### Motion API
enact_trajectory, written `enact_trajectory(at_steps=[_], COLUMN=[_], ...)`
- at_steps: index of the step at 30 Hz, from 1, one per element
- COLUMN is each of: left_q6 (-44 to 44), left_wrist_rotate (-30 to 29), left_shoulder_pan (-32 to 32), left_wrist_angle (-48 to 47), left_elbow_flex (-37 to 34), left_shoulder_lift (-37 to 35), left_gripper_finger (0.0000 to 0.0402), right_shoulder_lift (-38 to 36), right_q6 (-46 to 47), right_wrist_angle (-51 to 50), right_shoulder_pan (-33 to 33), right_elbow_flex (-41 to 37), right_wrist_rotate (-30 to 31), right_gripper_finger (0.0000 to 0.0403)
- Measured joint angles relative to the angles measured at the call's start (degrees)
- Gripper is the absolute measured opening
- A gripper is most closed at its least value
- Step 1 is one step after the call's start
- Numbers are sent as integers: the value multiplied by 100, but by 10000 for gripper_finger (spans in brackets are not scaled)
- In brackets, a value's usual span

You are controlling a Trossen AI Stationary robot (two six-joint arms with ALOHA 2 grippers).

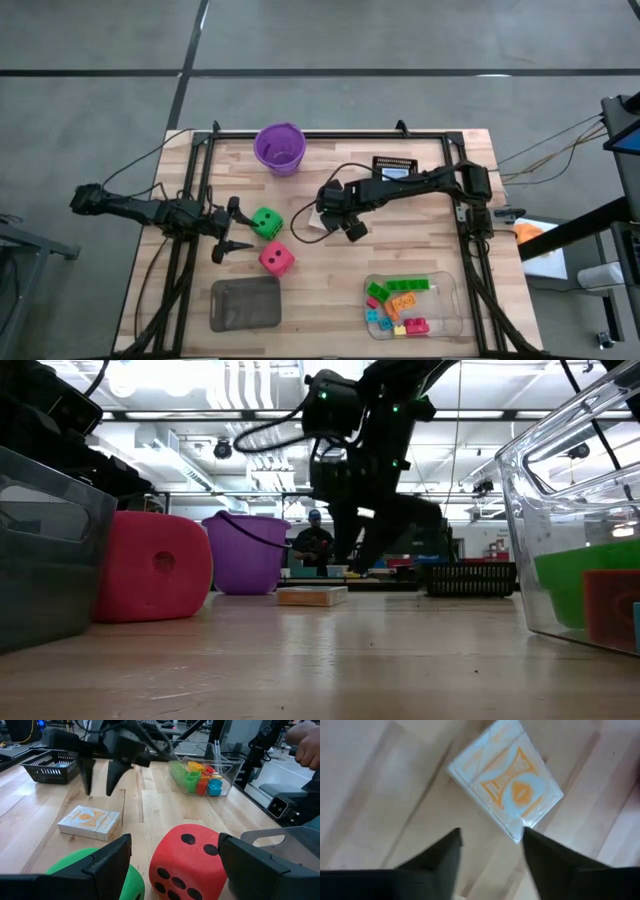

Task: Pick & Place Toys
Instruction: Put the yellow deck of cards into the black basket

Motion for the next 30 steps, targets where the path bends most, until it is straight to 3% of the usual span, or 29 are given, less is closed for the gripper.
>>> enact_trajectory(at_steps=[6, 8, 13, 30], left_q6=[0, 0, -1, 0], left_wrist_rotate=[0, -2, -2, 0], left_shoulder_pan=[0, 2, 2, 1], left_wrist_angle=[0, 0, 0, 0], left_elbow_flex=[0, 0, 0, 0], left_shoulder_lift=[0, 0, 0, 0], left_gripper_finger=[301, 301, 301, 301], right_shoulder_lift=[257, 405, 805, 1160], right_q6=[-385, -516, -762, -1594], right_wrist_angle=[-19, -24, -314, -311], right_shoulder_pan=[7, 32, 112, 195], right_elbow_flex=[36, 108, 488, 1240], right_wrist_rotate=[465, 815, 1313, 765], right_gripper_finger=[363, 390, 368, 398])
